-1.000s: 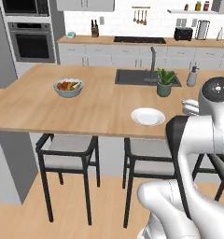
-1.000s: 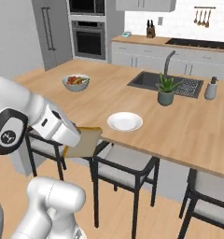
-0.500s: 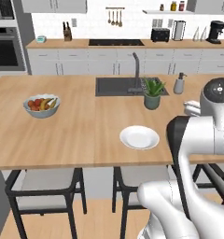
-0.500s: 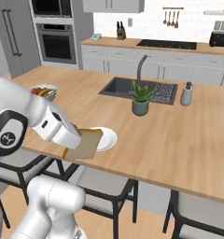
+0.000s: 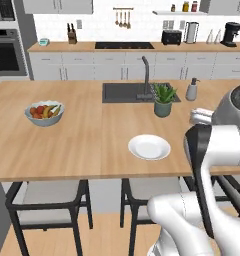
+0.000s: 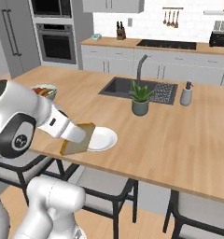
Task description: Start the toaster. Once the lever pops up, take the bread to the plate on the dining counter.
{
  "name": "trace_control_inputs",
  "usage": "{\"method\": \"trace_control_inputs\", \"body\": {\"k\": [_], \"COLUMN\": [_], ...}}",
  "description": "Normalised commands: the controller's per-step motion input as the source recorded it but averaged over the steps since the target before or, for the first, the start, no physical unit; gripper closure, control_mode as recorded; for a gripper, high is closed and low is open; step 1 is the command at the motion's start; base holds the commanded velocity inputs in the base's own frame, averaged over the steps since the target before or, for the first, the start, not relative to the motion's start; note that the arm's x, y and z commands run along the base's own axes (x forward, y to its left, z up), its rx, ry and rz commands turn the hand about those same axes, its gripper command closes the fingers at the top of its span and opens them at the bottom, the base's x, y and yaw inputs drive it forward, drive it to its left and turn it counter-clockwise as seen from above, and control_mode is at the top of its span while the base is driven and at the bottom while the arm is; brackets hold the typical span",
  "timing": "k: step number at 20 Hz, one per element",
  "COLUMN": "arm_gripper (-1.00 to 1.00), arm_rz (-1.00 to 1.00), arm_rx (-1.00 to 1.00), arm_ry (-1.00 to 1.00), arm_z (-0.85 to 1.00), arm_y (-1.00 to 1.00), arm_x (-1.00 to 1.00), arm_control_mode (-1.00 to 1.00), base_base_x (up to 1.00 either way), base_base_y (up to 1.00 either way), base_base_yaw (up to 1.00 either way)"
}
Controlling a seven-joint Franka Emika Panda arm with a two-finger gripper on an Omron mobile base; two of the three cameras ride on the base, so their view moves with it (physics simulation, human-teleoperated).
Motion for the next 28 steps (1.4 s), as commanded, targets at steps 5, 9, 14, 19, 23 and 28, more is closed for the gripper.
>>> {"method": "trace_control_inputs", "body": {"k": [5, 9, 14, 19, 23, 28], "arm_gripper": [1.0, 1.0, 1.0, 1.0, 1.0, 1.0], "arm_rz": [0.68, 0.6, 0.54, 0.39, 0.17, 0.02], "arm_rx": [0.07, 0.09, 0.12, 0.13, 0.07, 0.04], "arm_ry": [0.0, 0.01, 0.06, 0.05, 0.08, 0.09], "arm_z": [-0.3, -0.55, -0.78, -0.52, -0.36, -0.42], "arm_y": [0.16, 0.03, 0.03, 0.07, 0.25, 0.26], "arm_x": [1.0, 1.0, 1.0, 1.0, 1.0, 0.72], "arm_control_mode": [-1.0, -1.0, -1.0, -1.0, -1.0, -1.0], "base_base_x": [0.0, 0.0, 0.0, 0.0, 0.0, 0.0], "base_base_y": [0.0, 0.0, 0.0, 0.0, 0.0, 0.0], "base_base_yaw": [0.0, 0.0, 0.0, 0.0, 0.0, 0.0]}}
